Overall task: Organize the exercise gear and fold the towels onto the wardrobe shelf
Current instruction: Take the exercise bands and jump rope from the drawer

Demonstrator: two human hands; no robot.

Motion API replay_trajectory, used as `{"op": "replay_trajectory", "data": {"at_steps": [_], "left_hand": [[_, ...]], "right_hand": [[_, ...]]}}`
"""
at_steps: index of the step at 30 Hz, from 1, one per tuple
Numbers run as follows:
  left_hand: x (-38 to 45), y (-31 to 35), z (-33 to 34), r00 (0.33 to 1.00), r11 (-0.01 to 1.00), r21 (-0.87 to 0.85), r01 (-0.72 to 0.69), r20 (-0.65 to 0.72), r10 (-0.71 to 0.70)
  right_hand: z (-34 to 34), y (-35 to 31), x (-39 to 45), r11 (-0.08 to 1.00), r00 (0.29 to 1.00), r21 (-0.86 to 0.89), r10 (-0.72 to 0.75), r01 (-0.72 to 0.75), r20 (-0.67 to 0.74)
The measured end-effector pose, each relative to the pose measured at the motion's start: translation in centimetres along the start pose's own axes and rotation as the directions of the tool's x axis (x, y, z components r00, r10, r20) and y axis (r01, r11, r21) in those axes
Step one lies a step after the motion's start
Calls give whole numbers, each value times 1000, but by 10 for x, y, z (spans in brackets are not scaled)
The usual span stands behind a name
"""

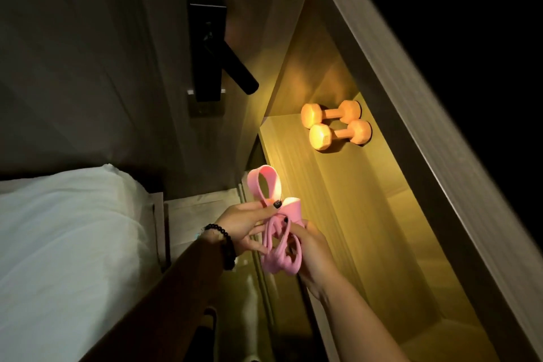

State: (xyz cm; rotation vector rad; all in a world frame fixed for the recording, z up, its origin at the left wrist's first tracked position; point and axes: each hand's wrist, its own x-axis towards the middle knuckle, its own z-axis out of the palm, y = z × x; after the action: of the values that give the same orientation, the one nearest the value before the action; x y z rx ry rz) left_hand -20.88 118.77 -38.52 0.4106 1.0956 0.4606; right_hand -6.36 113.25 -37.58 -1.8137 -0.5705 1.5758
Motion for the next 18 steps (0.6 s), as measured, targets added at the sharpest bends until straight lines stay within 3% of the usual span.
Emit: {"op": "replay_trajectory", "data": {"at_steps": [5, 10, 13, 18], "left_hand": [[42, 26, -2, 996, 996, 58, 64, 59, -67], [68, 39, 8, 984, 989, -50, 141, 122, -134], [82, 38, 14, 969, 983, -96, 158, 204, -136], [105, 35, 12, 978, 962, -249, 112, 200, -62]], "right_hand": [[0, -13, 36, 969, 995, 237, 82, -67, -58], [-11, -33, 52, 982, 978, -176, 30, -68, -208], [-20, -49, 57, 959, 954, -284, -93, 9, -285], [-37, -62, 74, 915, 782, -392, -314, 97, -539]]}}
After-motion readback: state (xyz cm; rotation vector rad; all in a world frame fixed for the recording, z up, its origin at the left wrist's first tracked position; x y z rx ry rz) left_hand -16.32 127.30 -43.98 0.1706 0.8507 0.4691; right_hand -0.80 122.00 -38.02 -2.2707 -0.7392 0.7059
